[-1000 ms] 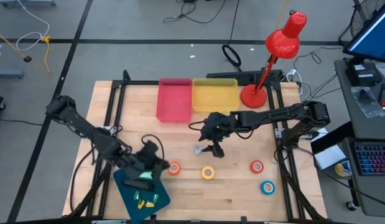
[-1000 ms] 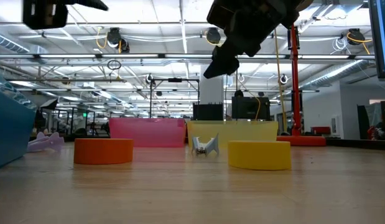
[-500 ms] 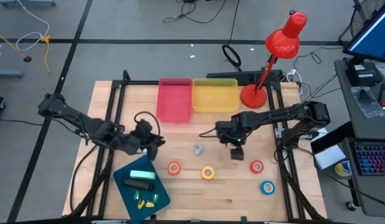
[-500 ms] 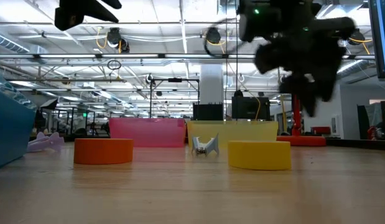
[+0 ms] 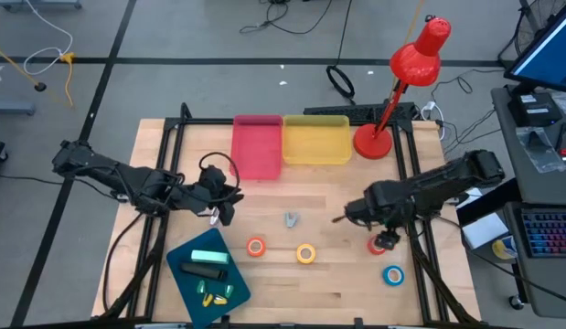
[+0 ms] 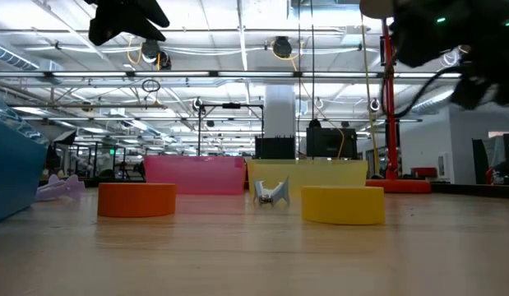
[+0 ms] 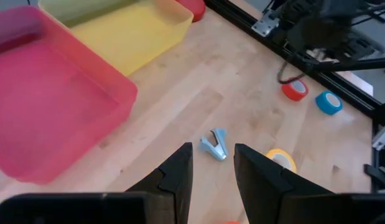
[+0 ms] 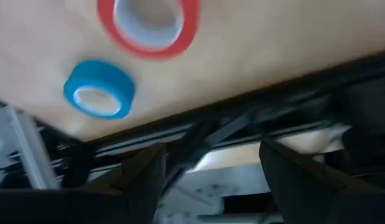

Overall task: Pick and place Stapler, Stapler remover, tape
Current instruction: Put the blue tape into the red bin

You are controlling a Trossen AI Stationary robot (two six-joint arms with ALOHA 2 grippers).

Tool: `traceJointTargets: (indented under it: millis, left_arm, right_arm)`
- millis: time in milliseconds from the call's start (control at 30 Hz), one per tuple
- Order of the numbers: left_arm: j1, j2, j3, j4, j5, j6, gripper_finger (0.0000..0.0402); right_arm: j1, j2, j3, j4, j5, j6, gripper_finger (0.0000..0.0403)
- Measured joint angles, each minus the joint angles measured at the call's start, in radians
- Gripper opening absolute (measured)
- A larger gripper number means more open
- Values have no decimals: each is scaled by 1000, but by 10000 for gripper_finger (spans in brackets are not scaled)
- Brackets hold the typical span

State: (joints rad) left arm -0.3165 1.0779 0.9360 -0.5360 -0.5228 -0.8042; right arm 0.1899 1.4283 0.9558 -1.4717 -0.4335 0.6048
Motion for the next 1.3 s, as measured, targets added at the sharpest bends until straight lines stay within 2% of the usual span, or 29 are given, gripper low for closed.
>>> traceJointTargets:
  millis: [133, 267, 567, 867, 1000, 1167, 1300]
  left_arm:
    - [30, 0, 0, 10, 26, 45, 118]
    - [67, 0, 0, 12, 64, 71, 118]
    - [123, 0, 0, 14, 131, 115, 118]
    - [127, 0, 0, 14, 132, 130, 118]
    - [127, 0, 0, 15, 132, 131, 118]
    - [127, 0, 0, 15, 132, 129, 118]
    - [127, 0, 0, 15, 132, 129, 118]
  right_arm:
    - [88, -103, -85, 30, -85, 185, 251]
    - [158, -212, -148, 105, -126, 390, 251]
    - [281, -392, -228, 467, -138, 801, 251]
    - [431, -404, -333, 723, -110, 1034, 251]
    - [477, -404, -380, 805, -64, 1096, 251]
    - [523, -402, -441, 927, -57, 1177, 251]
    - [560, -384, -476, 953, -55, 1219, 251]
